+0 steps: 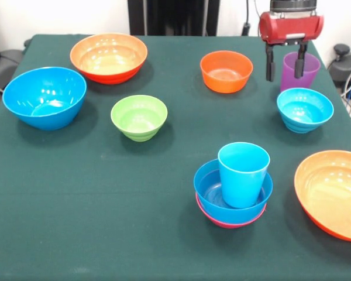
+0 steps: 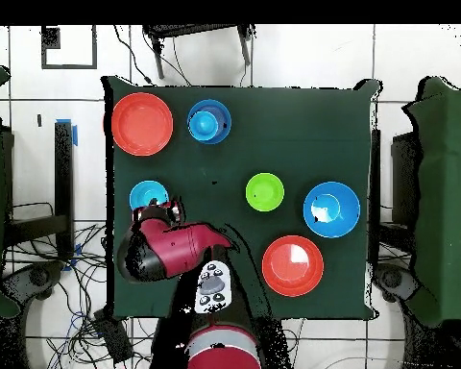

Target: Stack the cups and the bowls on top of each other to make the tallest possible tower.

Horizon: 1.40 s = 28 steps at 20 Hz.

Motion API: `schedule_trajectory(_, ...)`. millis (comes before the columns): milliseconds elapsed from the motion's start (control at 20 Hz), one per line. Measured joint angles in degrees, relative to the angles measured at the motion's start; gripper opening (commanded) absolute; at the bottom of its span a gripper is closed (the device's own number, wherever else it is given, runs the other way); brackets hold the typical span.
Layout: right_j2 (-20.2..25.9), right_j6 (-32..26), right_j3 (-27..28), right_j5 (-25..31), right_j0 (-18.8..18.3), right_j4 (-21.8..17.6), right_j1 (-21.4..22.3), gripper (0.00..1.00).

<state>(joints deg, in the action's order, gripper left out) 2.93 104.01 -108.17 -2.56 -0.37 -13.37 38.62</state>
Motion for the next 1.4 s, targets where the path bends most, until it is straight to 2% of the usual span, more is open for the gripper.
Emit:
schedule_trajectory(450,-1.57,0.0,-0.94,1.03,0.27,0.3,3.09,1.0)
schedule_trajectory(700,-2.3,0.0,-3.1,5.91,1.57,2.26,8.93,1.0)
schedule_trajectory(750,-2.31,0.0,-4.26,7.69,2.2,3.32,11.46,1.0)
schedule_trajectory(900,-2.49,0.01,-5.85,8.73,3.55,4.71,14.31,1.0)
schedule_trajectory(1150,-3.28,0.21,-7.69,8.48,6.59,6.14,15.99,1.0)
schedule_trajectory(1400,-4.52,1.44,-8.44,5.43,9.52,7.16,14.67,1.0)
